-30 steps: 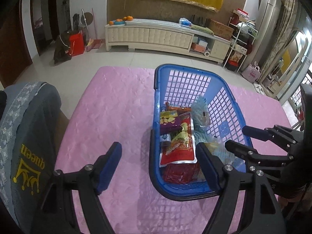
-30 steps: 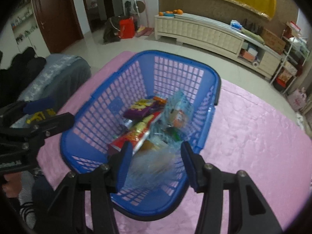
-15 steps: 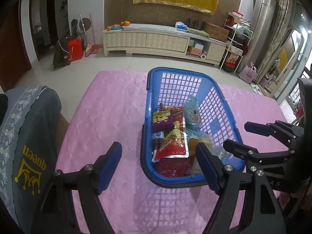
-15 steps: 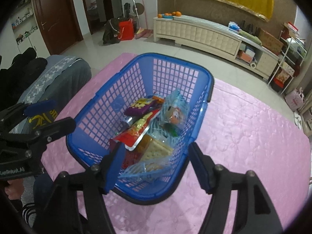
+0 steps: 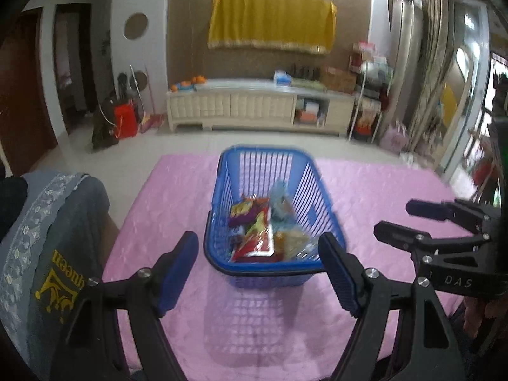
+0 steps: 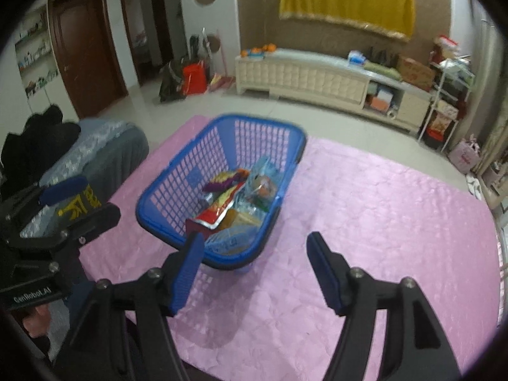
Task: Organize snacks
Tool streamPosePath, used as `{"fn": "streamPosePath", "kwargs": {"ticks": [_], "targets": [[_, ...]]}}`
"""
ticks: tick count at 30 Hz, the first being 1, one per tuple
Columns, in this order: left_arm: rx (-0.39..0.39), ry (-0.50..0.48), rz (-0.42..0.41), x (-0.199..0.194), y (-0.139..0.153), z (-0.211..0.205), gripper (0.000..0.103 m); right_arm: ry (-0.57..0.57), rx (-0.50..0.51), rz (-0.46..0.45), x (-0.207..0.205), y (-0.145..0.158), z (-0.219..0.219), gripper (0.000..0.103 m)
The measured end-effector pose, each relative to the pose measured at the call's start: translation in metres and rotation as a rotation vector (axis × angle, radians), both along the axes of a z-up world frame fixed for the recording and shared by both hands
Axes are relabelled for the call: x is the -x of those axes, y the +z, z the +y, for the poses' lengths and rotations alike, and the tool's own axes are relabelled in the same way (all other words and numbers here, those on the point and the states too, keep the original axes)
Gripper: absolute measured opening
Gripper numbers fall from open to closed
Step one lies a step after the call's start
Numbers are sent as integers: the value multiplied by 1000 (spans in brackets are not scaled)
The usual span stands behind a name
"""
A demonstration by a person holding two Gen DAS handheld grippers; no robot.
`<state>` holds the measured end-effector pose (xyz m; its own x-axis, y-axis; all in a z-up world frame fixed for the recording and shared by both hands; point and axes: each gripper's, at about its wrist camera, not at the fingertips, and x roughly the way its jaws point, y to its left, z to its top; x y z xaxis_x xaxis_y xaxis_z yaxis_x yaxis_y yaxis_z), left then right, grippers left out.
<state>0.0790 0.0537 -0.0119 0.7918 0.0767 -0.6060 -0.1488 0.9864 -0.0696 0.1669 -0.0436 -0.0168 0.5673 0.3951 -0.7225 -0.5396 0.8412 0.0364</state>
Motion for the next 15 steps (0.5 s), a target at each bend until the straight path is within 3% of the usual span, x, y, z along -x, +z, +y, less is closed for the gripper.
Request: {"fn": "streamPosePath", "kwargs": {"ticks": [7,10,12,15], "targets": [[32,13,-97,36,22,-24,76,-15,-46,-156,50,37,-33,78],[50,37,-140,52,29,-30,90,-15,-58,-201,65,46,-45,81],[28,58,-159,64,35,-39,101,-17,-59,-242,78,52,-52,90],[-16,66,-179,79,40,-53,103,-29,-61,-308,96,57,-61,103]]}}
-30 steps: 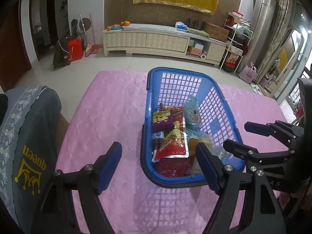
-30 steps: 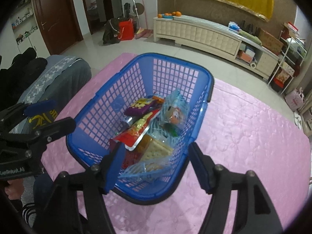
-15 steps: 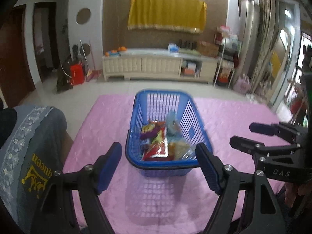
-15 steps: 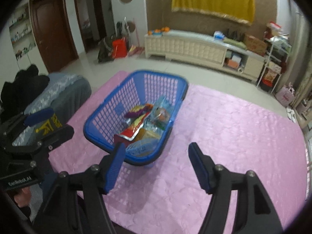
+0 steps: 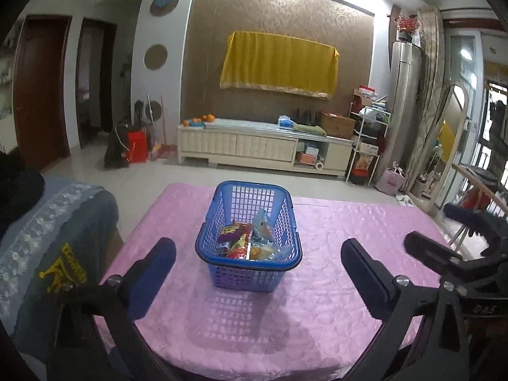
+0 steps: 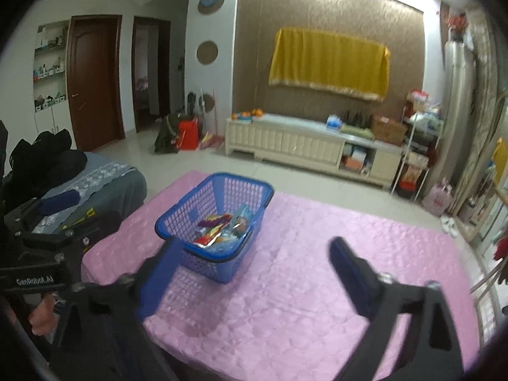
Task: Organize snacks
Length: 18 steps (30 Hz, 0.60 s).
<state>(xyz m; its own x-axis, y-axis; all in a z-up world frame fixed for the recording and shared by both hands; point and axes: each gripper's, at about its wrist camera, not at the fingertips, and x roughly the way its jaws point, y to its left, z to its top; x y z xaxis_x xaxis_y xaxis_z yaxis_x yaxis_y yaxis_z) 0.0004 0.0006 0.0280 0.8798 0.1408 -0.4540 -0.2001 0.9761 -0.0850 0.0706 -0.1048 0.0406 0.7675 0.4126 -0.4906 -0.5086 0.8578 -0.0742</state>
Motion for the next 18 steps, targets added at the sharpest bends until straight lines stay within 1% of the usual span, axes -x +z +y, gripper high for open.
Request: {"fn": "streamPosePath", "kwargs": {"ticks": [1,3,5,10,12,16,18], "targets": [[-21,2,-8,6,2,-6,103,-12,-1,-32,8,3,-4,103],[-47,1,-19,14,5,-15,103,-26,-4,-63,19,5,-10,103],[-57,-12,-26,24,6,-24,103,-36,-20,-68,28,5,-16,103],[-85,-41,-19,35,5,-37,103,-43,-57,-49,45,-3,-35,103],[-88,-57,-12,37,4,-42,103,-67,-77,-43,50,-8,-44,103],[-102,-66,-24,40,6,-50,103,-91,-121,-22,50,-8,-57,103],[-104,-81,-27,40,6,-54,103,-82,-135,-3,50,-6,-60,103]]}}
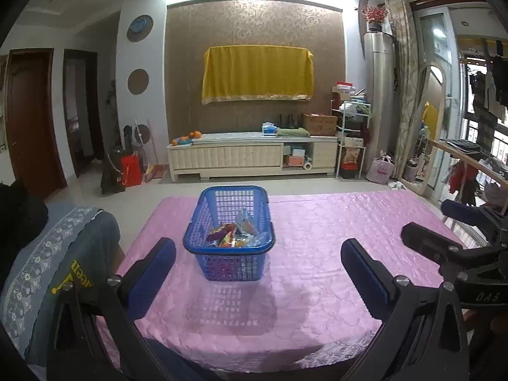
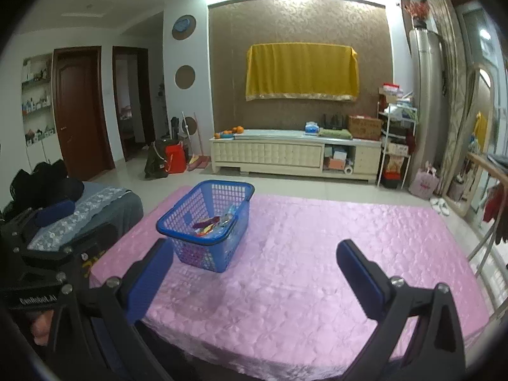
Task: Organize snacks
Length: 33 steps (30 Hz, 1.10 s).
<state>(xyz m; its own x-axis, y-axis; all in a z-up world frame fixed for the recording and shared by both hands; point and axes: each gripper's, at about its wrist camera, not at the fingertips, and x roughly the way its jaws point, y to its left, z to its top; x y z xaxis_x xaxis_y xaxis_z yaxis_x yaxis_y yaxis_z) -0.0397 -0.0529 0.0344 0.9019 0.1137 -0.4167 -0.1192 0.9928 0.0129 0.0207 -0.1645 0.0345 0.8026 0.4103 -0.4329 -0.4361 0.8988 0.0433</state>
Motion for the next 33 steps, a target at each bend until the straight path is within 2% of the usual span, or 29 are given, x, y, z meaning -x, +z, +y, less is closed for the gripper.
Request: {"fn": "streamPosePath", "kwargs": {"ticks": [7,33], "targets": [[33,-16,16,-3,-5,1,103,-6,8,-4,6,-3,1,103],[23,-13,18,9,-11,-3,103,-2,3,12,14,-7,0,103]]}}
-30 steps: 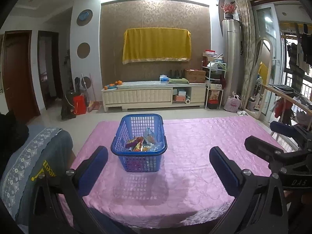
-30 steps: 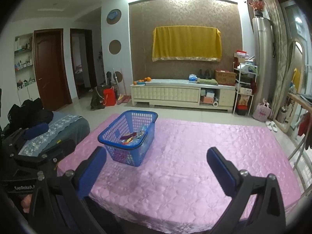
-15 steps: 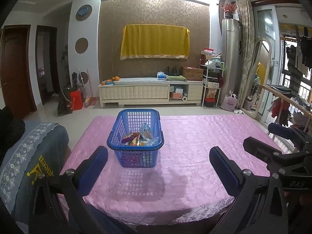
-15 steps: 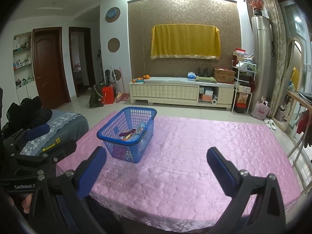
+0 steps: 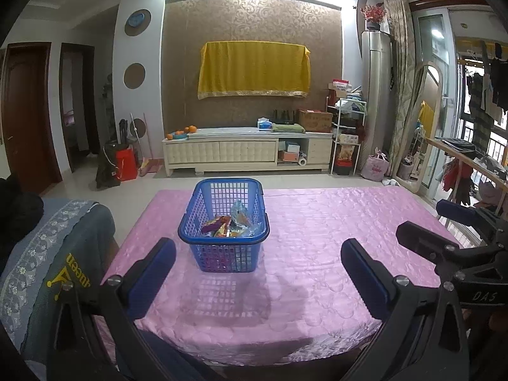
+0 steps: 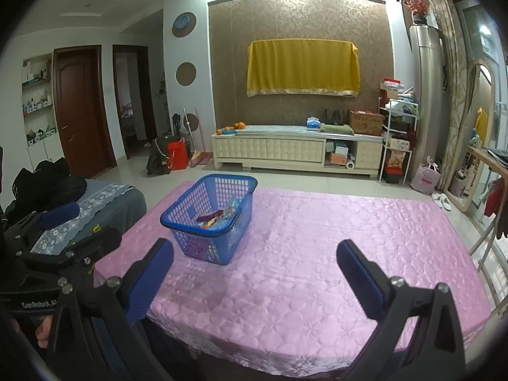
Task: Organize snacks
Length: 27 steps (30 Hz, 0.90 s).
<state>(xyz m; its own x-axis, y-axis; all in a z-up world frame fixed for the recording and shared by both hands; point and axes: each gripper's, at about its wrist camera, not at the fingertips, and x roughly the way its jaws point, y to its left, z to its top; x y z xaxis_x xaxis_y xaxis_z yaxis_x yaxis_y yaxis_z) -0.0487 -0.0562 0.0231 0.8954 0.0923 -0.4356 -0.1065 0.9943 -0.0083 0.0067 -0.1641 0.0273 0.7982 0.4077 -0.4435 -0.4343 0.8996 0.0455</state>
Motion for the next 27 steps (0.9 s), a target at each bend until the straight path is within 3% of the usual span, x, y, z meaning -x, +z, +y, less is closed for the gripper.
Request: {"fn": "streamPosePath", "kwargs": {"ticks": [27], "targets": [[39,-17,23,3,1,3,103,7,1,29,1,0,-5,103]]}}
